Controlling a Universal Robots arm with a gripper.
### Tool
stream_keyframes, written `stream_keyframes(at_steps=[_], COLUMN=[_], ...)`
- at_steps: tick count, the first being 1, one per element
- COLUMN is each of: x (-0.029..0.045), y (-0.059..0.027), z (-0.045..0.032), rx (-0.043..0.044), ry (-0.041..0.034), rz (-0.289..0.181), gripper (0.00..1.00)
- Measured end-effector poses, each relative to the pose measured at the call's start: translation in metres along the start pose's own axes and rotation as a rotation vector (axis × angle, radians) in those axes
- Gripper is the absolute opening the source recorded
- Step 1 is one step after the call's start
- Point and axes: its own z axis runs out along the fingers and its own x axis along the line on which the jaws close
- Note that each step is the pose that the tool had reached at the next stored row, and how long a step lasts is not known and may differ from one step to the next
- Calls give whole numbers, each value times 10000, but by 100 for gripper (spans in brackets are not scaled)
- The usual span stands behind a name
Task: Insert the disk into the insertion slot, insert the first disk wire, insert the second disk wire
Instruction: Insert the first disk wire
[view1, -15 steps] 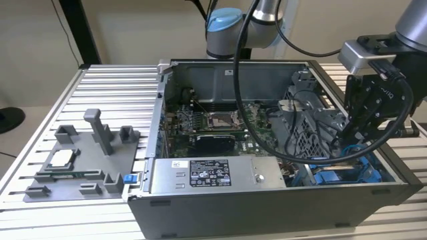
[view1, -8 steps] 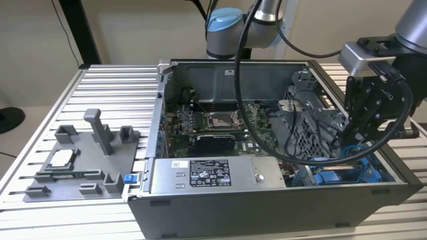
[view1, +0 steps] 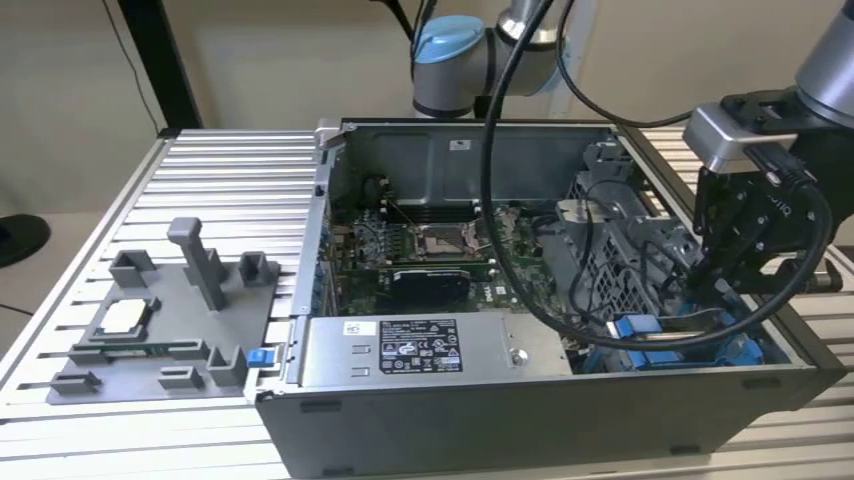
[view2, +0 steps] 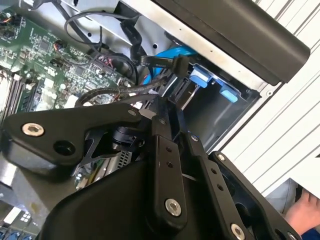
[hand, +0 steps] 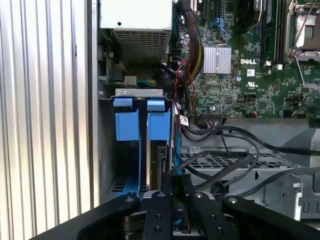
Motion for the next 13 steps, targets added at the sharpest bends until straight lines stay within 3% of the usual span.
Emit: stream_keyframes(at_steps=[7, 13], x=[57, 65], y=[-59, -86], z=[72, 125], rx=[-8, -56], ry=[3, 2], rz=[0, 3], gripper=[0, 0])
